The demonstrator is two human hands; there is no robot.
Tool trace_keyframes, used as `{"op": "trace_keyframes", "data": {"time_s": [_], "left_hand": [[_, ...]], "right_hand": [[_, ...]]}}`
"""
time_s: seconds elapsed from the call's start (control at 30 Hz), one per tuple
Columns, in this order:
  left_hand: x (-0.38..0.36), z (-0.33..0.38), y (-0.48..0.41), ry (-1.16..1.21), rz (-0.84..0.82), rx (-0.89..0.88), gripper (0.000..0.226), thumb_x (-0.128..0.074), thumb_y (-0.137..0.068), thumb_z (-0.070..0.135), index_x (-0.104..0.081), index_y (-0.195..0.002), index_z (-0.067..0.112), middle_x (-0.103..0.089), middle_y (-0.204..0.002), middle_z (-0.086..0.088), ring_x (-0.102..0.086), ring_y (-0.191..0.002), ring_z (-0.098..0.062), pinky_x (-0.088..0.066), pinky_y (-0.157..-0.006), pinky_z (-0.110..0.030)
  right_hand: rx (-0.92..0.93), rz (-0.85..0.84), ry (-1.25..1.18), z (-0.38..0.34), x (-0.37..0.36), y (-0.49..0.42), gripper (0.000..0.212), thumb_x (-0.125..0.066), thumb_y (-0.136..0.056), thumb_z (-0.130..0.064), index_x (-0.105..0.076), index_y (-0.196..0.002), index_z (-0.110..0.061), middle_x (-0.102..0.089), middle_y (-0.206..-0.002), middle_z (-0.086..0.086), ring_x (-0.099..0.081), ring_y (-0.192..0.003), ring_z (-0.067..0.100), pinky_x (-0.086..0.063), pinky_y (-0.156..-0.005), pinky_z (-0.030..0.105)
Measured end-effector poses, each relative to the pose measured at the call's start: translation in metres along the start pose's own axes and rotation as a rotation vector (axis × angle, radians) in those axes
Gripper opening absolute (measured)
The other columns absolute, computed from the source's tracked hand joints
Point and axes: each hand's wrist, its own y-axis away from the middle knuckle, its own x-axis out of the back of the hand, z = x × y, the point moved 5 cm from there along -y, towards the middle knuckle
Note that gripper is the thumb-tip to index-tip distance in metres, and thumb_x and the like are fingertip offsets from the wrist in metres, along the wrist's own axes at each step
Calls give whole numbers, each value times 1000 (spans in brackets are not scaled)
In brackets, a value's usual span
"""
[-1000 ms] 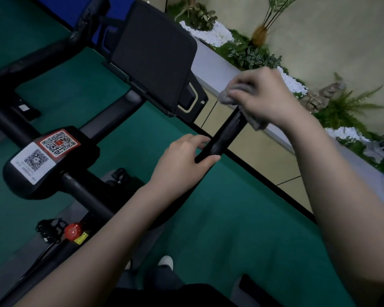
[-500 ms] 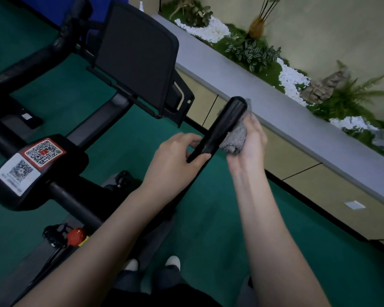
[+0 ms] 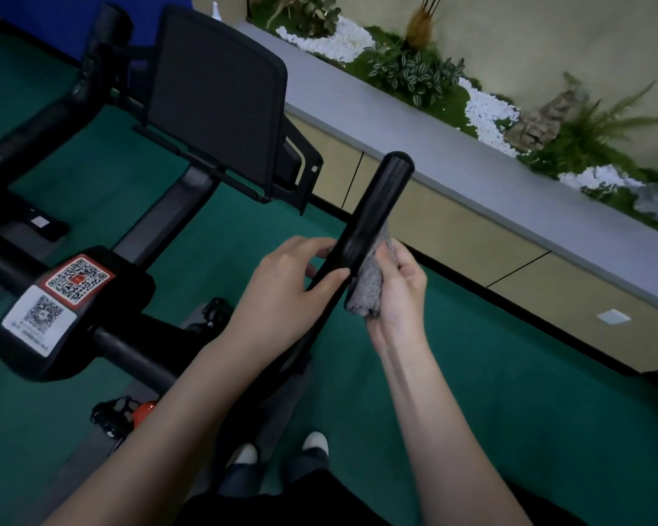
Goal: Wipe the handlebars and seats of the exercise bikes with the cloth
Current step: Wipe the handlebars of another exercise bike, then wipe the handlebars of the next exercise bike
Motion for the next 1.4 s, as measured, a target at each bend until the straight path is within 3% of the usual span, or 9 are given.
{"op": "trace_keyframes", "data": {"time_s": [0.2,0.37,0.53,0.8,1.0,1.1,1.2,1.4], "left_hand": [[6,-2,10,-31,-48,-47,35,-62,-90,30,-60,-125,23,-60,-109,10,-57,-88,-5,-47,-82,-24],[11,-3,11,-76,-63,-114,35,-59,-92,33,-61,-123,19,-59,-109,9,-57,-88,-7,-48,-81,-26],[13,6,11,-219,-36,-244,37,-57,-93,30,-60,-124,9,-58,-114,-4,-56,-104,-24,-48,-89,-41],[-5,39,15,-336,-54,-459,30,-60,-92,22,-63,-116,3,-61,-112,-9,-53,-105,-30,-44,-90,-48],[-68,65,25,-364,-199,-531,29,-59,-92,25,-65,-114,7,-63,-107,-6,-55,-104,-27,-41,-88,-41],[-108,73,29,-383,-283,-524,32,-56,-94,29,-63,-119,10,-62,-111,-4,-53,-107,-24,-38,-91,-38],[-149,82,34,-431,-352,-526,34,-53,-95,33,-61,-122,13,-61,-114,-1,-52,-108,-22,-37,-93,-36],[-226,94,40,-548,-448,-494,38,-50,-96,37,-58,-126,16,-60,-119,0,-52,-112,-22,-37,-95,-36]], "right_hand": [[-5,35,47,18,1,31,21,-49,-96,-6,-68,-90,-10,-69,-90,10,-64,-85,21,-52,-80,33],[32,62,224,14,10,53,21,-54,-94,-7,-71,-86,-16,-69,-83,10,-62,-77,25,-50,-72,38],[234,121,541,-8,31,75,24,-59,-92,-8,-68,-83,-29,-71,-79,-13,-65,-76,4,-50,-69,19],[367,280,800,-25,73,104,25,-60,-90,-9,-63,-85,-33,-67,-78,-23,-61,-77,-9,-40,-70,3],[346,376,900,-32,130,114,16,-58,-91,-21,-61,-92,-36,-68,-92,-3,-63,-91,13,-47,-83,26],[347,441,946,-41,170,121,13,-54,-88,-30,-59,-92,-41,-67,-89,-9,-63,-90,11,-46,-80,21],[300,497,945,-52,218,131,9,-54,-87,-31,-61,-90,-36,-67,-86,-9,-63,-87,14,-49,-78,30],[232,530,978,-84,310,143,10,-58,-92,-17,-66,-96,-22,-69,-91,-1,-64,-89,16,-49,-82,31]]}}
